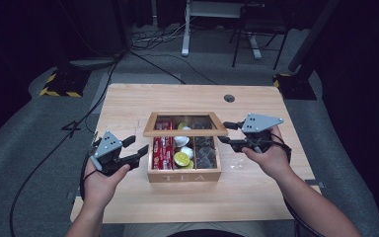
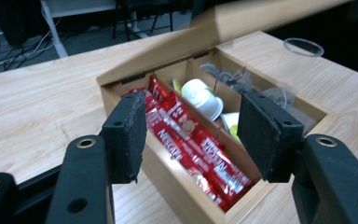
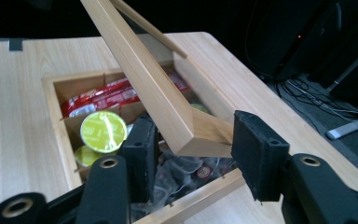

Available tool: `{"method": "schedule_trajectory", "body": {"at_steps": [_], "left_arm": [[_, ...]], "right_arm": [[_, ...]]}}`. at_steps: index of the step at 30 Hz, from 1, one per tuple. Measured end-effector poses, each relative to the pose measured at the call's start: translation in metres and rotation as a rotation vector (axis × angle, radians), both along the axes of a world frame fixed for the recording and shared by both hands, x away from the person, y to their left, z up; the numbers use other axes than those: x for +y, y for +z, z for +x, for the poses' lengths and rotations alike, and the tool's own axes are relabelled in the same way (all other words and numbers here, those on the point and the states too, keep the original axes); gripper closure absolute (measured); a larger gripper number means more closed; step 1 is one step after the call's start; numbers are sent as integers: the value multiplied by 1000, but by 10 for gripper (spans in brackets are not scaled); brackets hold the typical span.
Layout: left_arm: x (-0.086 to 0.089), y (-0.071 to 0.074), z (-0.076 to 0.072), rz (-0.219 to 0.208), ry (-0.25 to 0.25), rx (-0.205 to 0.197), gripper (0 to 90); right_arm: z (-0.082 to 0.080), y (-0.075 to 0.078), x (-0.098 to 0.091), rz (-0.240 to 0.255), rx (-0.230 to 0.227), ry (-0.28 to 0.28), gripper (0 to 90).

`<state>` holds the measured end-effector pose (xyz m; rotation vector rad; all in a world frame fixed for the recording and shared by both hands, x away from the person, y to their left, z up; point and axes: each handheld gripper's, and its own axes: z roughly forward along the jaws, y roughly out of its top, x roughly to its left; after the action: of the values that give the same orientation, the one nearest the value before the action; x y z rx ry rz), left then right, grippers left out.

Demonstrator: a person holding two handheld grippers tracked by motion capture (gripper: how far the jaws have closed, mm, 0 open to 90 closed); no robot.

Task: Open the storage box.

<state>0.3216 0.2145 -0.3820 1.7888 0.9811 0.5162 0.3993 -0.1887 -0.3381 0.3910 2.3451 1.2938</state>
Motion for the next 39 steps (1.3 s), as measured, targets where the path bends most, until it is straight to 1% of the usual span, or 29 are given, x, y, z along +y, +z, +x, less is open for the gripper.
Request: {"method": "schedule_trajectory", "body": {"at_steps": [2,3,4,5,6,7,8,9,11,13,14,15,16,17,19,21,23,24,25,26,27,28,33,36,37,39], "left_arm": [[3,-3,-1,2,4,9,433],[4,-5,-1,2,7,13,433],[5,-7,-1,1,11,18,433],[7,-8,-2,2,10,22,433],[9,-10,-2,2,17,24,433],[10,-11,-2,3,18,24,433],[11,-12,-2,-2,23,31,434],[13,-13,-3,4,23,34,434],[15,-16,-4,8,30,36,435],[18,-18,-6,9,38,44,436],[21,-20,-7,9,49,51,438],[21,-20,-7,9,49,51,439],[23,-21,-8,9,54,52,439],[24,-21,-9,9,58,53,439],[27,-22,-11,9,66,55,440],[30,-24,-14,9,80,57,440],[31,-24,-14,13,80,57,440],[32,-25,-16,9,87,61,440],[34,-25,-16,14,90,59,440],[35,-26,-17,7,98,62,441],[37,-26,-18,14,99,61,441],[37,-27,-19,7,106,65,442],[42,-29,-20,13,113,68,441],[44,-31,-19,7,120,77,442],[45,-31,-18,21,118,76,442],[45,-34,-16,28,119,81,439]], "right_arm": [[7,9,0,9,2,-9,562],[7,9,0,9,2,-9,562],[13,16,-2,28,8,-17,592],[13,16,-2,28,8,-17,592],[21,22,-5,55,27,-23,619],[21,22,-5,55,27,-23,619],[24,24,-6,64,33,-23,629],[27,27,-7,75,40,-27,642],[35,32,-8,89,32,-38,660],[37,33,-7,90,28,-41,664],[42,36,-6,90,15,-51,673],[42,36,-6,90,15,-51,673],[48,39,-5,94,4,-59,678],[48,39,-5,94,4,-59,678],[53,42,-5,97,-2,-64,682],[64,48,-2,96,-17,-76,684],[66,49,-1,94,-21,-78,683],[70,51,0,94,-25,-83,683],[73,53,1,96,-28,-87,683],[77,54,2,97,-31,-93,684],[81,56,3,99,-31,-99,684],[86,58,4,105,-32,-107,684],[102,64,7,124,-24,-136,685],[111,64,7,150,-6,-147,682],[115,64,8,164,1,-152,679],[121,63,8,183,7,-160,675]]}}
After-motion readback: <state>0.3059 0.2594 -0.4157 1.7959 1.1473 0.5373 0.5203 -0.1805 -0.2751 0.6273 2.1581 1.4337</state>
